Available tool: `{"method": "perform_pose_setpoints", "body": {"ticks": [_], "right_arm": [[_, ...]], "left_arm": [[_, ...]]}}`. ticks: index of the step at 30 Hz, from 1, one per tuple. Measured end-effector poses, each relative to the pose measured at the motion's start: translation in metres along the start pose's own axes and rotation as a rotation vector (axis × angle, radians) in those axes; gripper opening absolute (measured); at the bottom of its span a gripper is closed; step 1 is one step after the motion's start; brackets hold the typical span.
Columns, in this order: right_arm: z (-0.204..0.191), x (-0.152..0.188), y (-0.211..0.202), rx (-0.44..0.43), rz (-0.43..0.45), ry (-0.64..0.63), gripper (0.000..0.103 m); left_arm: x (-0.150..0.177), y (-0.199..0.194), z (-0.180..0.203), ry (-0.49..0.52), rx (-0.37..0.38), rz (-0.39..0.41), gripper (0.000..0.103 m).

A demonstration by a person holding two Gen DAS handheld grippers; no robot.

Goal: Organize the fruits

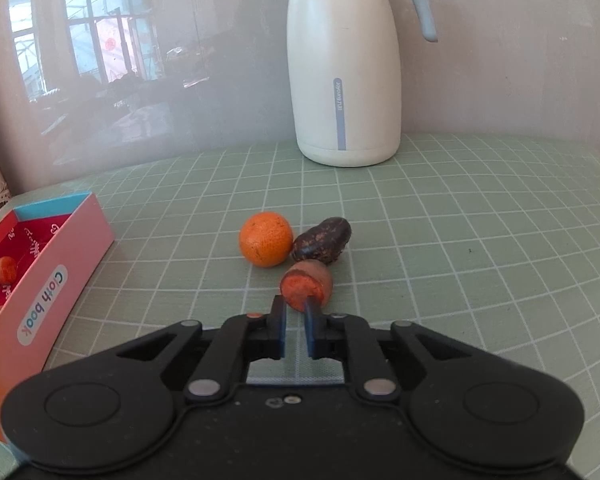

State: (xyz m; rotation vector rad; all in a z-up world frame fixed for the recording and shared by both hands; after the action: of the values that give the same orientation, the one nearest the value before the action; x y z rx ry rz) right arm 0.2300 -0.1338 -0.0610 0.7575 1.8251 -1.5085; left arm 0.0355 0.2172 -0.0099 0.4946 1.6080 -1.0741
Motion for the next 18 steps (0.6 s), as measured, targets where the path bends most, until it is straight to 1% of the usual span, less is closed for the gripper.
{"method": "perform_pose_setpoints", "body": {"ticks": [1,4,8,12,14,15,16,17,18], "right_arm": [[0.002,0.000,0.001,0.002,-0.003,0.005,0.023],[0.006,0.000,0.005,-0.005,-0.013,0.031,0.022],[0.003,-0.001,0.010,-0.006,-0.014,0.029,0.021],[0.000,-0.002,0.014,-0.001,-0.020,0.025,0.027],[-0.001,-0.003,0.016,0.009,-0.023,0.006,0.035],[-0.002,-0.004,0.018,0.016,-0.023,-0.006,0.047],[-0.002,-0.005,0.019,0.029,-0.024,-0.017,0.065],[-0.002,-0.005,0.020,0.041,-0.021,-0.026,0.072],[-0.002,-0.006,0.020,0.043,-0.013,-0.030,0.068]], "left_arm": [[0.000,0.000,0.001,0.001,0.001,0.000,0.103],[0.000,0.001,0.002,0.006,0.006,-0.004,0.103],[0.000,0.002,0.003,0.006,0.006,-0.007,0.103],[0.001,0.003,0.003,0.009,0.002,-0.009,0.103],[0.002,0.002,0.003,0.011,0.000,-0.009,0.103],[0.002,0.002,0.003,0.012,0.000,-0.009,0.103],[0.002,0.002,0.003,0.014,0.000,-0.009,0.103],[0.002,0.002,0.004,0.016,0.000,-0.009,0.103],[0.002,0.002,0.004,0.018,0.000,-0.009,0.103]]}}
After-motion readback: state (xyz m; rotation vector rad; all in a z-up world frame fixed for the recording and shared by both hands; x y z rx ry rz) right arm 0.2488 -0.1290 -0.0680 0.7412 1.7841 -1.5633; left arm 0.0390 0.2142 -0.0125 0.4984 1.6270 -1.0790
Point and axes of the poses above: each gripper's, at about its wrist camera, not at the fingertips, and y roughly the way its jaws point, z to its right, x to its underside, the point moved 9 cm from there along y, roughly the way its jaws point, and after that the axes turned 4 degrees about -x, right-handed, at the moved point
